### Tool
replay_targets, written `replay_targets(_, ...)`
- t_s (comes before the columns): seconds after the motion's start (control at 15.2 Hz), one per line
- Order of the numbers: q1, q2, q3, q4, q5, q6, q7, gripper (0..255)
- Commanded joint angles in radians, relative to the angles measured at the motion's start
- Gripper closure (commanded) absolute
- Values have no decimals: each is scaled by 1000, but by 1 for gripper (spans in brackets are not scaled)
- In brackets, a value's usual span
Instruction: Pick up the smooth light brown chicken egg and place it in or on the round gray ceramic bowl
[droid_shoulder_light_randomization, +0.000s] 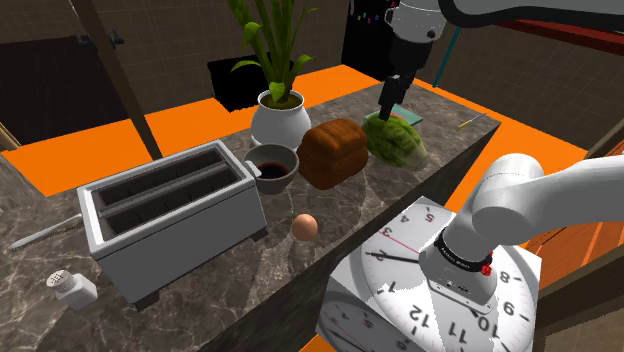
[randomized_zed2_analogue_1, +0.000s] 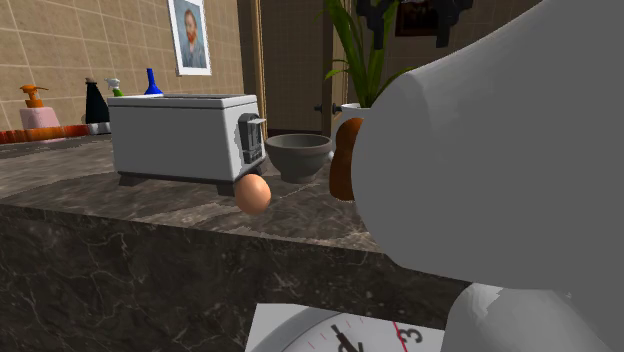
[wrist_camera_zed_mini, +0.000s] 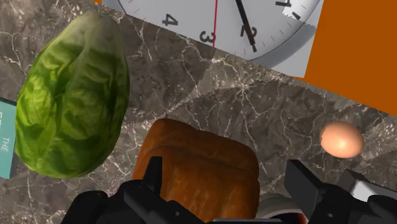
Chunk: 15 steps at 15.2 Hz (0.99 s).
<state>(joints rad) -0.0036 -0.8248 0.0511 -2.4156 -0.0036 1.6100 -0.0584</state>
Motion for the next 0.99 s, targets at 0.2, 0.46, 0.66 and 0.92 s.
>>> replay_targets(0.2, 18, 35, 28, -46, 57, 56, 47, 0)
replay_targets(0.46, 45, 98, 66, -96, 136, 140, 105, 0)
replay_targets(0.66, 68, 156, 96, -122, 197, 208, 143, 0)
replay_targets(0.92, 102, 251, 136, -141, 279, 304, 187, 0)
